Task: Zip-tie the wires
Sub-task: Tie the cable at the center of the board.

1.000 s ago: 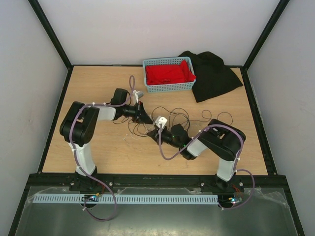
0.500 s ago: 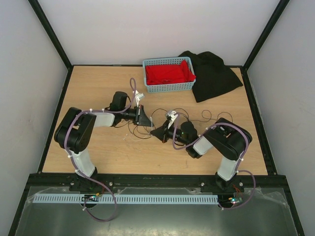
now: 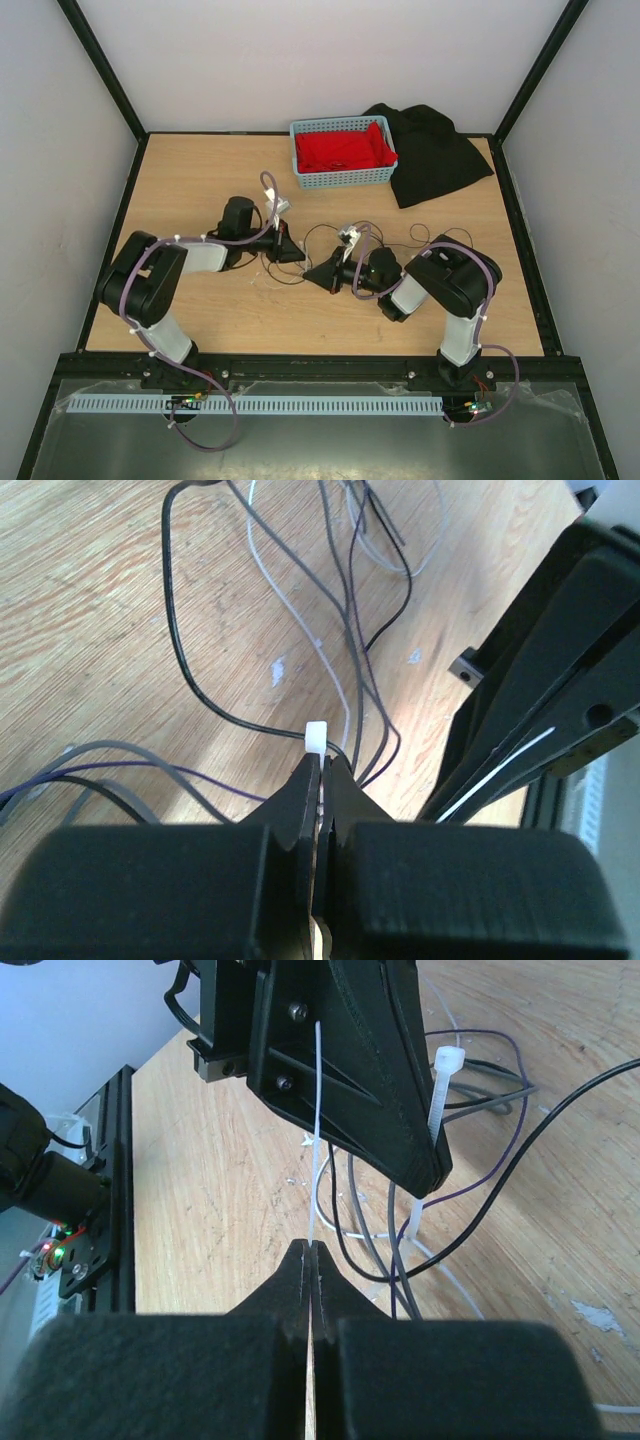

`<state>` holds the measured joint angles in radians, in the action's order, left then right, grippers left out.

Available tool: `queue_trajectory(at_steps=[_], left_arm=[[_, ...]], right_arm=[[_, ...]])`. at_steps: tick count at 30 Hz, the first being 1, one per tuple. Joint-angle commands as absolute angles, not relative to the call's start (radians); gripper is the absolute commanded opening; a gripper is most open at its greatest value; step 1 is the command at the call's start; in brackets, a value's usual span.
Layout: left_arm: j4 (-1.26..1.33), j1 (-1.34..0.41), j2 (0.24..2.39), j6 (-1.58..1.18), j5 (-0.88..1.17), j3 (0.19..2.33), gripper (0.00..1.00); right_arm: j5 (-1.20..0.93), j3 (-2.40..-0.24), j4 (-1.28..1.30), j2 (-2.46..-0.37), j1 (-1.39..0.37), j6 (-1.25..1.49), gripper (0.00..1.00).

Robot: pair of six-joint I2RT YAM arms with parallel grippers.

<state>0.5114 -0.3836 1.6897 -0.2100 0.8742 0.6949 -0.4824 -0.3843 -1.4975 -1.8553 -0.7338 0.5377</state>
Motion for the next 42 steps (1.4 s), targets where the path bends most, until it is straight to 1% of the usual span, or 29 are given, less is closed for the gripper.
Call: queue_trajectory(at_steps=[1, 6, 13, 23, 36, 42], left_arm=[[0.586, -0.389, 1.626, -0.076, 0.798, 0.653, 0.0], [0.709, -0.39, 1.587, -0.018, 0.735, 0.592, 0.0], [0.952, -0.413, 1.587, 0.035, 0.713, 0.504, 0.0], [0.988, -0.461, 1.532, 0.18, 0.626, 0.442, 0.0], [1.021, -0.496, 1.508, 0.305, 0.602, 0.391, 0.0], [1.034, -0.51, 1.485, 0.331, 0.583, 0.374, 0.0]], right_arm=[[-0.526, -0.379, -1.571, -1.866, -0.73, 0.573, 0.0], [-0.573, -0.394, -1.458, -1.83, -0.731, 0.559, 0.0], [-0.614, -0.382, -1.417, -1.805, -0.729, 0.576, 0.0], [-0.648, -0.381, -1.404, -1.809, -0.73, 0.595, 0.0], [-0.684, -0.367, -1.387, -1.802, -0.729, 0.601, 0.0], [-0.707, -0.373, -1.337, -1.781, -0.727, 0.583, 0.0]])
